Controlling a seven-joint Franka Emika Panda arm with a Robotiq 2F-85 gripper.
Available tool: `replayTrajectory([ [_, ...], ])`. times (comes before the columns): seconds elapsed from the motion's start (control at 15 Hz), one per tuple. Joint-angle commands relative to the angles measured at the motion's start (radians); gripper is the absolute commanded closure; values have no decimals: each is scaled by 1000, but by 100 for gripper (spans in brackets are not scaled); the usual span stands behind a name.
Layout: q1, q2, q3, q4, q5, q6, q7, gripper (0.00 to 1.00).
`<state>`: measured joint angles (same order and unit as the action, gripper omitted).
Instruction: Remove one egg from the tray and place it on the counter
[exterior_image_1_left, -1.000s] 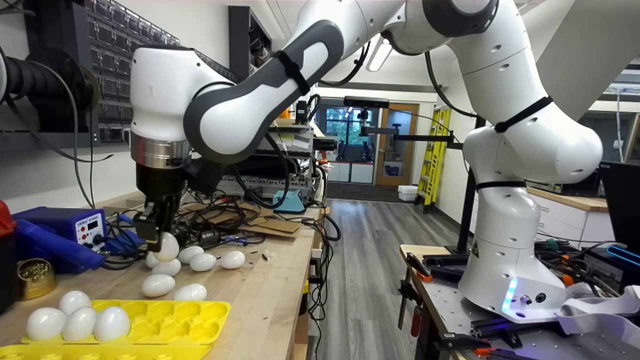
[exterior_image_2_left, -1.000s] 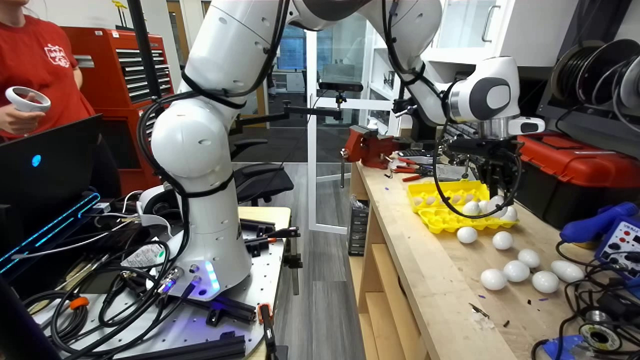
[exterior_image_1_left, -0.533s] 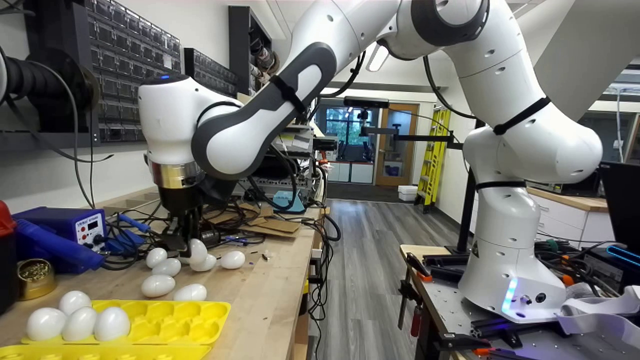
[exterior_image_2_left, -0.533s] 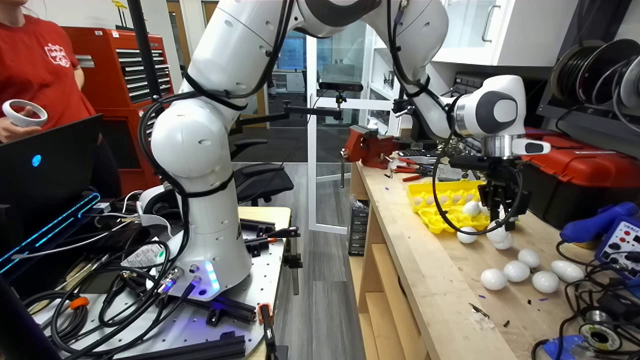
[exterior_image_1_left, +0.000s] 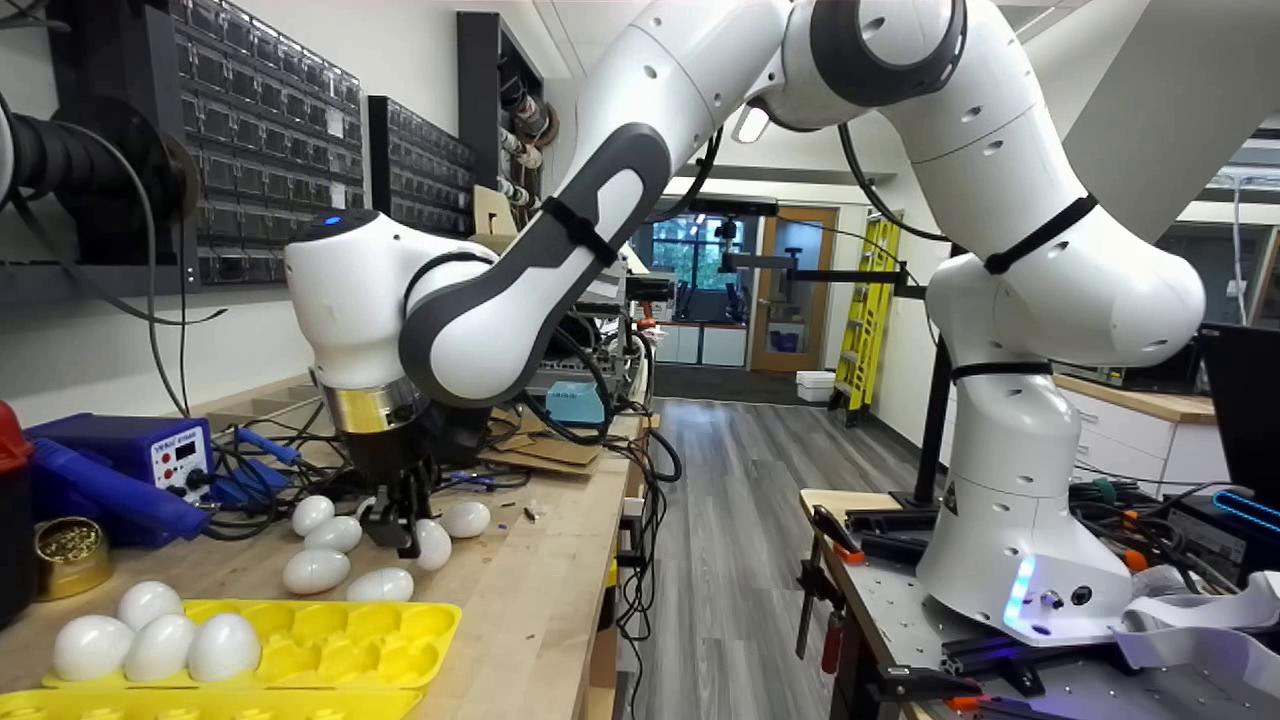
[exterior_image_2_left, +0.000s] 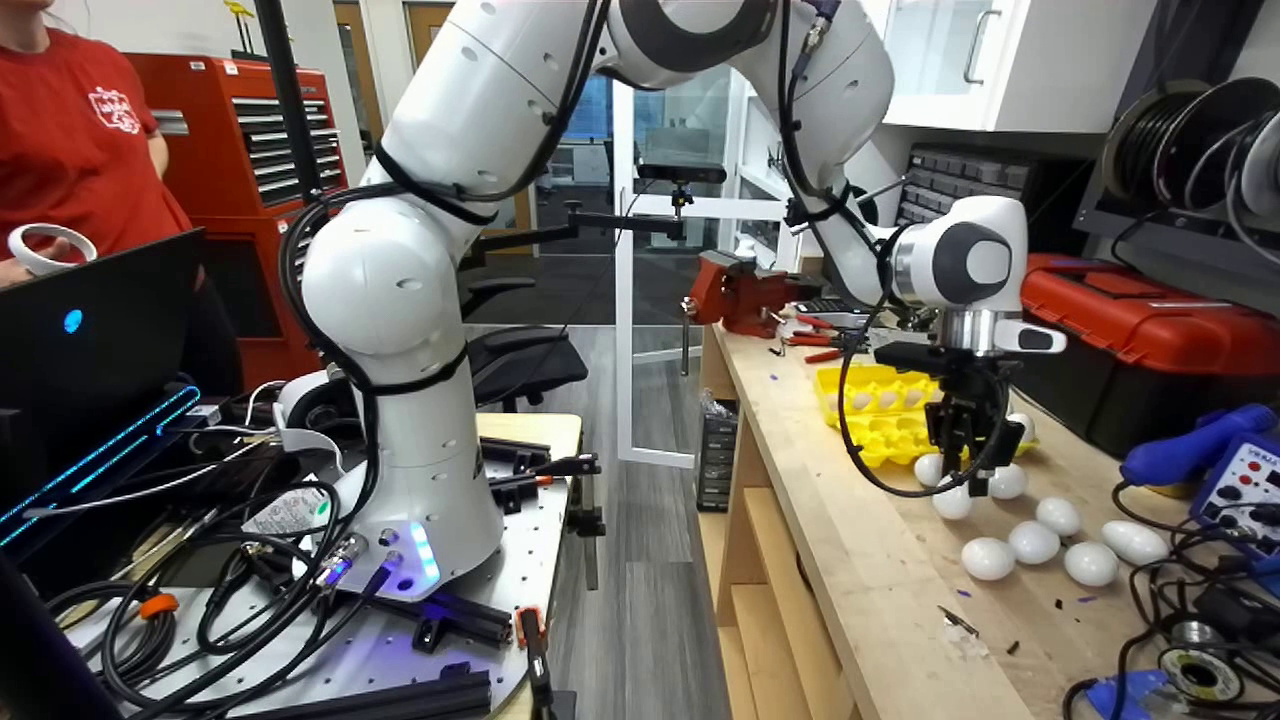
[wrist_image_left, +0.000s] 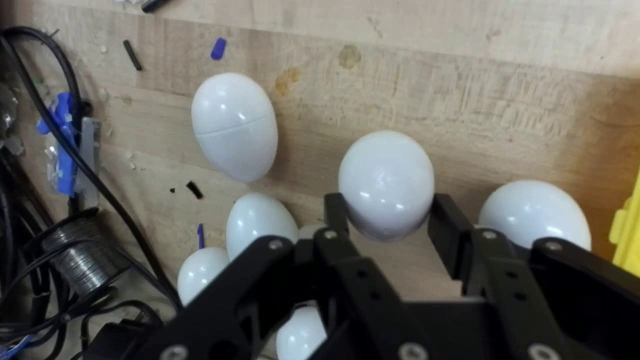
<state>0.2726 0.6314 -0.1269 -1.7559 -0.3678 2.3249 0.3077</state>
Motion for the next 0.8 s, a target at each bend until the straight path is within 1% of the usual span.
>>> replayTrajectory([
  [0.0,-9,-3,9,-11,5,-30,31,80],
  [0.07,-4,-11,1,-12,-8,-27,38,30],
  [0.13,0,-20,-6,-17,-18,-22,46,28],
  [0.2,4,-31,-16,-20,-30,-19,56,23],
  [0.4,7,-55,-36,-24,-53,-17,75,3],
  [0.53,8,-83,-43,-35,-67,-9,81,0],
  [0.73,4,-126,-37,-46,-70,-11,96,0],
])
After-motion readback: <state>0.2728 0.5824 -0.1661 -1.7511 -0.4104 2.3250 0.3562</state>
